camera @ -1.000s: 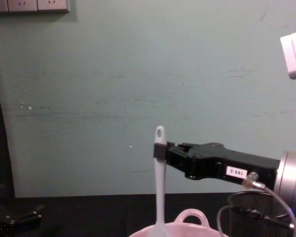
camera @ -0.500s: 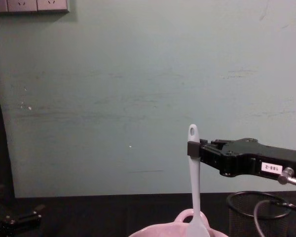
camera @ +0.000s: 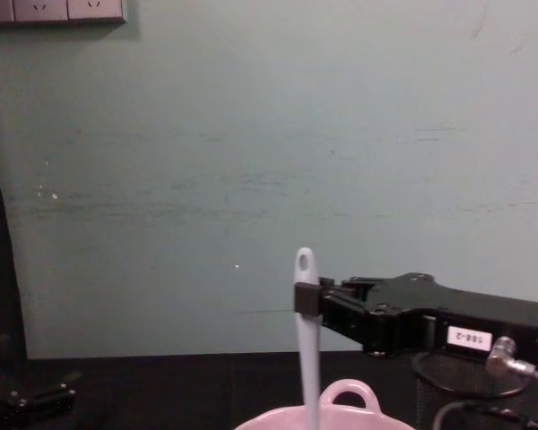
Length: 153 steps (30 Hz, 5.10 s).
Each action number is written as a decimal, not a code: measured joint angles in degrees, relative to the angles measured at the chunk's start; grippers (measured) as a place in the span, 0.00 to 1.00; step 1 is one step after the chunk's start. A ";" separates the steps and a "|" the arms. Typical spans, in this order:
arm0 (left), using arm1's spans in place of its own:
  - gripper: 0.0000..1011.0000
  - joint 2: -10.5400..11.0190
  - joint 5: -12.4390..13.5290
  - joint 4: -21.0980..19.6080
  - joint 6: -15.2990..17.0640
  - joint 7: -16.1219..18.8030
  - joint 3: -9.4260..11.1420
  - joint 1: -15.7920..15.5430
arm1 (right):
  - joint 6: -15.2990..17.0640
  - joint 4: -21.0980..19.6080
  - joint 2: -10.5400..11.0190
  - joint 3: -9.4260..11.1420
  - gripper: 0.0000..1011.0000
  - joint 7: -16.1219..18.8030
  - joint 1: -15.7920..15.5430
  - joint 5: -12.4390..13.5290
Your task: Use the one hand to pick up the spoon and stir the clear water in the bowl.
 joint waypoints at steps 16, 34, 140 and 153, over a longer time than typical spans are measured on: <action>0.99 0.00 0.00 0.00 0.00 0.00 0.00 0.00 | -2.15 7.33 -4.90 -0.95 0.12 1.16 3.58 2.30; 0.99 0.00 0.00 0.00 0.00 0.00 0.00 0.00 | -2.60 6.80 -2.58 3.89 0.12 -3.03 2.44 0.84; 0.99 0.00 0.00 0.00 0.00 0.00 0.00 0.00 | -3.13 6.96 -2.47 3.76 0.12 -2.69 2.34 0.46; 0.99 0.00 0.00 0.00 0.00 0.00 0.00 0.00 | -1.93 1.90 -1.26 3.21 0.12 -1.73 -1.09 0.66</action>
